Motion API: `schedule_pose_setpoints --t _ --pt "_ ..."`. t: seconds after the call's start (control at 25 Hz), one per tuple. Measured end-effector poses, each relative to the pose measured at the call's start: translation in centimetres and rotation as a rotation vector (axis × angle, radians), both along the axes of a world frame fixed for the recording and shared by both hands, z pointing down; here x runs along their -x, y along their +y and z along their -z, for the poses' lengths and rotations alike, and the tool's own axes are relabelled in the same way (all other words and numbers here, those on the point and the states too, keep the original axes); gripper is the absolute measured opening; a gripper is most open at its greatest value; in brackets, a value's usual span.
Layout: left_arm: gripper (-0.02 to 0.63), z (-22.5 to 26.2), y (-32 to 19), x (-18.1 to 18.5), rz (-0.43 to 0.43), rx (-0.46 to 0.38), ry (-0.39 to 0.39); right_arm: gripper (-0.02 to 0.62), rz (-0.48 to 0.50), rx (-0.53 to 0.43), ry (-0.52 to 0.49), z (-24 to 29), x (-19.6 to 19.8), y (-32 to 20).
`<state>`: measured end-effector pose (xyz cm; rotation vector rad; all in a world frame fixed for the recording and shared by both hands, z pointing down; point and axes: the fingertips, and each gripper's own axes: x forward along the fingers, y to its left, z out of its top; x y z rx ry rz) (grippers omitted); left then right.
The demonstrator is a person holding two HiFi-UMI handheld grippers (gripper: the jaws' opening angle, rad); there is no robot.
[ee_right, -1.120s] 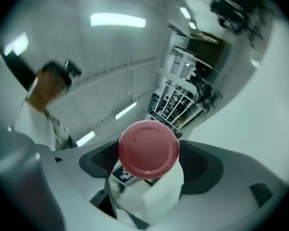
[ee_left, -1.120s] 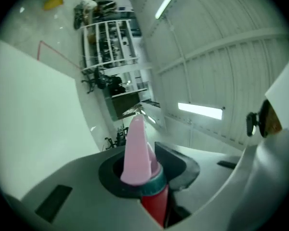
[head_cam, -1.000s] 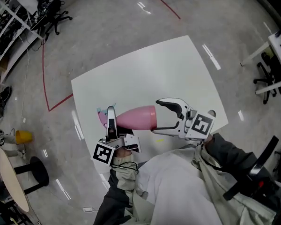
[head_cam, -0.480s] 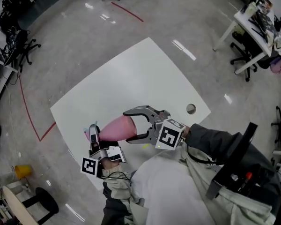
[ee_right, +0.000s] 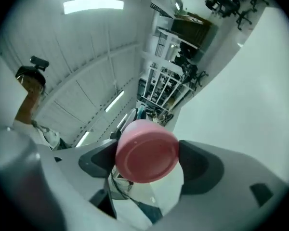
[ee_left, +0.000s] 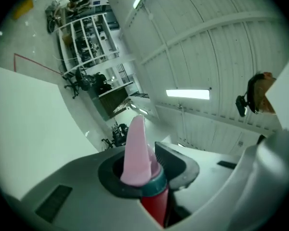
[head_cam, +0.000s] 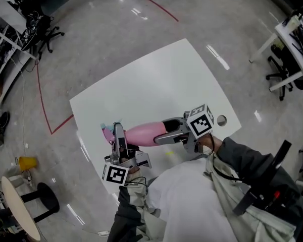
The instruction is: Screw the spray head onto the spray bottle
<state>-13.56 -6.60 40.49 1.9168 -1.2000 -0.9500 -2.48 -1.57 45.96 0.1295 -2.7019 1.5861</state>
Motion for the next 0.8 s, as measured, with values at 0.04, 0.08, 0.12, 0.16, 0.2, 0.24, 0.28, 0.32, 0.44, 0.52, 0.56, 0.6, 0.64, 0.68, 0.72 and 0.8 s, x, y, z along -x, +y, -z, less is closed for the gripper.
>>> schedule_pose_setpoints --t 0.04,0.08,0.12,0.16,0.2,0.24,0.28,0.32,0.44,0.52,0.56,0.6,0.64,0.68,0.72,0.8 --pt "0.101 -0.4 -0.2 0.4 0.035 0.042 0.053 0.380 -0.043 -0.061 -0.021 0.7 -0.4 -0.3" --pt "0.101 -1.0 -0.4 0.7 0.073 0.093 0.128 0.380 -0.094 -0.157 -0.034 1.7 -1.1 -0.7" --pt "0.101 -1.9 -0.6 0.9 0.106 0.148 0.211 0.380 -0.141 -0.286 -0.028 2.8 -2.0 -1.0" --pt "0.100 -2.8 -0.8 1.0 0.132 0.201 0.287 0.380 -0.176 -0.441 0.003 3.8 -2.8 -1.3" --pt "0.100 -3.6 -0.8 1.0 0.149 0.248 0.345 0.380 -0.197 -0.611 0.054 4.6 -3.5 -1.3" --pt "0.101 -4.3 -0.7 0.9 0.157 0.287 0.379 0.380 -0.204 -0.784 0.112 5.4 -3.8 -1.0" --pt "0.100 -4.8 -0.6 0.8 0.159 0.316 0.389 0.380 -0.197 -0.940 0.172 6.0 -3.8 -0.5" --pt "0.100 -4.9 -0.6 0.7 0.158 0.332 0.386 0.382 -0.173 -1.064 0.236 6.2 -3.7 0.0" --pt "0.100 -4.3 -0.4 0.8 0.144 0.320 0.383 0.383 -0.067 -1.271 0.358 5.6 -2.9 1.4" --pt "0.100 -3.7 -0.4 0.5 0.111 0.309 0.419 0.383 -0.034 -1.386 0.403 5.2 -1.9 1.9" --pt "0.101 -3.4 -0.4 0.3 0.092 0.308 0.435 0.391 -0.042 -1.450 0.433 5.0 -1.5 1.9" --pt "0.100 -3.2 -0.4 0.1 0.078 0.307 0.444 0.391 -0.061 -1.500 0.456 5.0 -1.3 1.9" --pt "0.100 -3.0 -0.3 -0.1 0.072 0.305 0.448 0.391 -0.075 -1.525 0.468 5.1 -1.2 1.8" --pt "0.100 -2.8 -0.3 -0.2 0.071 0.300 0.449 0.391 -0.076 -1.517 0.466 5.3 -1.2 1.6" --pt "0.100 -2.4 -0.2 -0.4 0.074 0.291 0.447 0.391 -0.062 -1.481 0.454 5.4 -1.3 1.5" --pt "0.101 -1.8 -0.1 -0.6 0.088 0.259 0.434 0.391 -0.030 -1.325 0.385 5.7 -1.6 1.0"
